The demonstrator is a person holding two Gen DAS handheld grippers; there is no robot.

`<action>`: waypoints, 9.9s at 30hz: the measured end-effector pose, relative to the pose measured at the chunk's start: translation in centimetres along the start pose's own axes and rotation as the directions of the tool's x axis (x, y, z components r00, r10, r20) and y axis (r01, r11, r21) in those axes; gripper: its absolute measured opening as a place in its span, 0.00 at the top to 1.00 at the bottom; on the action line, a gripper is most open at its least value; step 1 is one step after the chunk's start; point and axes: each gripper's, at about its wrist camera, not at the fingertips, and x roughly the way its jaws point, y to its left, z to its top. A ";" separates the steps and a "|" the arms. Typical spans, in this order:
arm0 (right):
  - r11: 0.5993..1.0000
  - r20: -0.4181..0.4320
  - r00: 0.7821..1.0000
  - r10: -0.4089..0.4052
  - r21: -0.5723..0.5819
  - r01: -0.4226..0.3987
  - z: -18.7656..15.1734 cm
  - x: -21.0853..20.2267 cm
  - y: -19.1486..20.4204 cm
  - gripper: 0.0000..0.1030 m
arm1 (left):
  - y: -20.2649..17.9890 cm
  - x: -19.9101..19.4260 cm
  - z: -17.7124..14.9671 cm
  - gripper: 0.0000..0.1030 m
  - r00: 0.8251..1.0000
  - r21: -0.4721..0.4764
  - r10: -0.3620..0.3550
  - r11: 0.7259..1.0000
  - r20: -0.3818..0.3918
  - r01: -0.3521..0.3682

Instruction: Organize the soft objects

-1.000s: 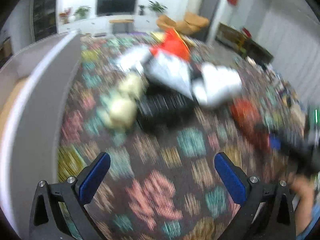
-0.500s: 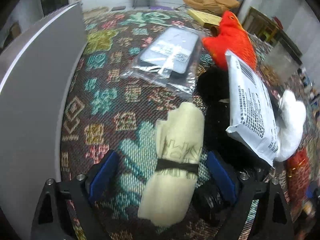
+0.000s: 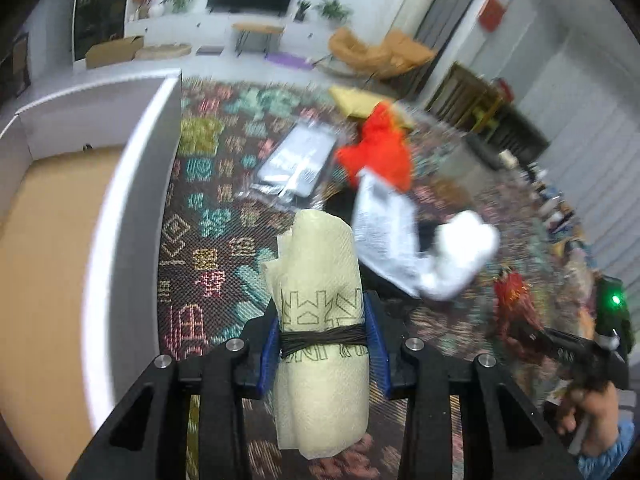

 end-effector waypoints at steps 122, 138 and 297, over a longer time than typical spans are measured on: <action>0.930 0.198 0.912 -0.360 0.004 0.367 -5.5 6.0 2.4 0.06 | -5.5 13.7 -6.8 0.00 0.976 0.262 0.216 0.942 0.005 -0.210; 0.930 0.199 0.911 -0.362 0.005 0.369 -5.7 5.9 2.6 0.06 | -5.5 13.8 -6.8 0.00 0.976 0.262 0.216 0.942 0.004 -0.209; 0.977 0.321 0.941 -0.109 0.211 0.041 -7.8 0.7 0.5 0.22 | -6.3 2.1 -9.0 0.02 0.993 0.126 0.077 0.988 0.091 -0.088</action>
